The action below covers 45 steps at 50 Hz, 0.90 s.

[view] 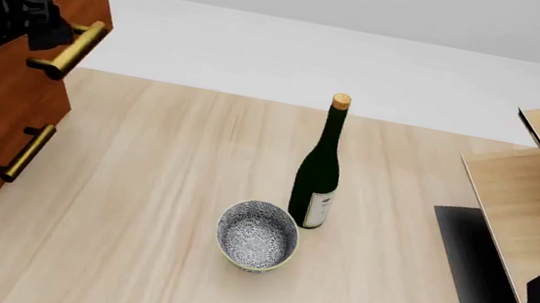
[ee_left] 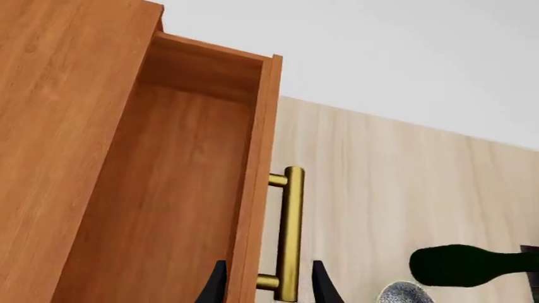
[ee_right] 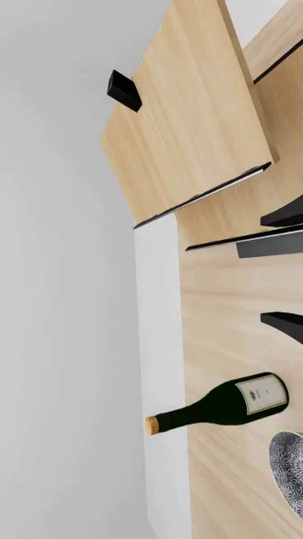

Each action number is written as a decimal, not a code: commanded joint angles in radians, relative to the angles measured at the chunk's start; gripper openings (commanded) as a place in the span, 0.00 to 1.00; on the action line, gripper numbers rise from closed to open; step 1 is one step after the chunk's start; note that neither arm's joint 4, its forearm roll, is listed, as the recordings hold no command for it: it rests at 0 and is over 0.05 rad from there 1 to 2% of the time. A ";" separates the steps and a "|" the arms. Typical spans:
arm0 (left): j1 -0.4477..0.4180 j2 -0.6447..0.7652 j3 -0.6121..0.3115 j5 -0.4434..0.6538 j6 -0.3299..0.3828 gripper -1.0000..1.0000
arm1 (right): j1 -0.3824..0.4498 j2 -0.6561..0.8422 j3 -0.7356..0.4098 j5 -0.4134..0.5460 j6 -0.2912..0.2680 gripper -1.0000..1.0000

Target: Close the bottom drawer of the cabinet and open the top drawer.

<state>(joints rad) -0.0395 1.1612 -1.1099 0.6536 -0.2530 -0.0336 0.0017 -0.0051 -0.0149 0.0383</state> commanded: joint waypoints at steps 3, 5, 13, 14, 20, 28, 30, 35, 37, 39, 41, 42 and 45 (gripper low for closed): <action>-0.091 -0.009 0.016 -0.018 -0.037 1.00 | 0.000 0.000 0.000 0.000 0.000 1.00; -0.095 -0.007 0.020 -0.021 -0.041 1.00 | -0.001 0.001 0.000 0.000 0.000 1.00; -0.126 -0.002 0.030 -0.033 -0.059 1.00 | -0.001 0.001 0.000 0.000 0.000 1.00; -0.134 -0.002 0.031 -0.033 -0.064 1.00 | -0.001 0.001 0.000 0.000 0.000 1.00; -0.155 -0.004 0.030 -0.035 -0.071 1.00 | -0.001 0.001 0.000 0.000 -0.001 1.00; -0.199 -0.007 0.045 -0.048 -0.091 1.00 | -0.001 0.001 0.000 0.000 0.000 1.00; -0.213 -0.010 0.044 -0.050 -0.096 1.00 | -0.001 0.001 0.000 -0.001 -0.001 1.00; -0.252 -0.018 0.043 -0.054 -0.116 1.00 | -0.001 0.001 0.000 0.000 -0.002 1.00; -0.260 -0.020 0.041 -0.054 -0.118 1.00 | -0.001 0.001 0.000 0.000 0.000 1.00; -0.274 -0.022 0.040 -0.056 -0.126 1.00 | -0.001 0.001 0.000 0.000 -0.001 1.00; -0.281 -0.023 0.039 -0.056 -0.125 1.00 | -0.001 0.001 0.000 -0.001 -0.001 1.00; -0.284 -0.023 0.039 -0.056 -0.126 1.00 | -0.001 0.001 0.000 -0.001 -0.001 1.00; -0.299 -0.025 0.040 -0.058 -0.125 1.00 | -0.001 0.001 0.000 0.000 -0.001 1.00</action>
<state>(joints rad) -0.2872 1.1435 -1.0736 0.6013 -0.3655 -0.0345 0.0027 -0.0052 -0.0153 0.0376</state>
